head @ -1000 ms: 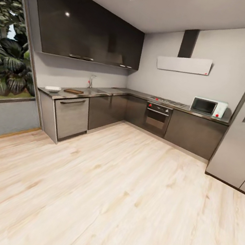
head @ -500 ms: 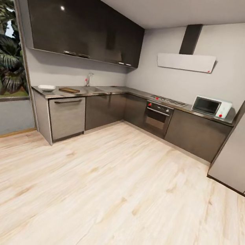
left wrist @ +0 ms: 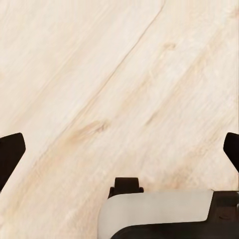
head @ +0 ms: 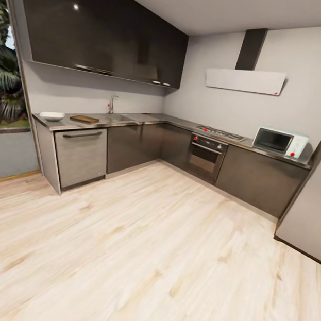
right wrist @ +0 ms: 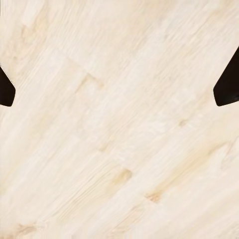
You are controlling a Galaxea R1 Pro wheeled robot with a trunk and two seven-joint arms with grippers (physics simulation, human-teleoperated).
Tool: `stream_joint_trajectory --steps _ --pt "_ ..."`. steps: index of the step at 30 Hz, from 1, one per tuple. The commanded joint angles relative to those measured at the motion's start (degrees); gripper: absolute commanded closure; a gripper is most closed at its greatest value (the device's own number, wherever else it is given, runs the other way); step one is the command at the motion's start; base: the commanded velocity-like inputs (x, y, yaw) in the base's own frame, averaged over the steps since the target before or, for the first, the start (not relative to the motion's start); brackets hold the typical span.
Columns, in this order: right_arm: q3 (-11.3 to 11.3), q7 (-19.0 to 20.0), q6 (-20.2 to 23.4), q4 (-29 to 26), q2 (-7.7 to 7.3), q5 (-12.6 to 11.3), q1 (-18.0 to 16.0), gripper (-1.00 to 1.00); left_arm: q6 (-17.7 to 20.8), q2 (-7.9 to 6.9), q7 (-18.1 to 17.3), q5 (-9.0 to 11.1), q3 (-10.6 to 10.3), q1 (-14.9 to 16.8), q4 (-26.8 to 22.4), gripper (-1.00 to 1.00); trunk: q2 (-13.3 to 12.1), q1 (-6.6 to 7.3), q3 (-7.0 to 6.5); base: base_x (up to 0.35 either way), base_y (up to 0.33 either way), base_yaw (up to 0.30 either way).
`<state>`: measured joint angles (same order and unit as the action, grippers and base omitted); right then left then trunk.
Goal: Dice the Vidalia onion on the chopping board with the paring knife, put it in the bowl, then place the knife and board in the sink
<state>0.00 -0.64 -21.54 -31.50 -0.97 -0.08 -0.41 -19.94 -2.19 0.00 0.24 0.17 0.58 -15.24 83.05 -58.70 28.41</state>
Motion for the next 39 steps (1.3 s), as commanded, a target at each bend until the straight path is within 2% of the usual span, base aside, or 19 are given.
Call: stream_joint_trajectory --steps 1,39 --pt "0.0 -0.07 -0.17 0.04 0.0 0.0 -0.05 -1.0 -0.19 0.0 0.0 0.02 0.01 0.03 0.04 -1.0 0.03 -0.03 0.06 0.293 -0.085 0.0" --pt "0.0 -0.07 -0.17 0.04 0.0 0.0 -0.03 -1.0 -0.19 0.0 0.0 0.02 0.01 0.03 0.04 -1.0 0.03 -0.03 0.06 0.293 -0.089 0.0"
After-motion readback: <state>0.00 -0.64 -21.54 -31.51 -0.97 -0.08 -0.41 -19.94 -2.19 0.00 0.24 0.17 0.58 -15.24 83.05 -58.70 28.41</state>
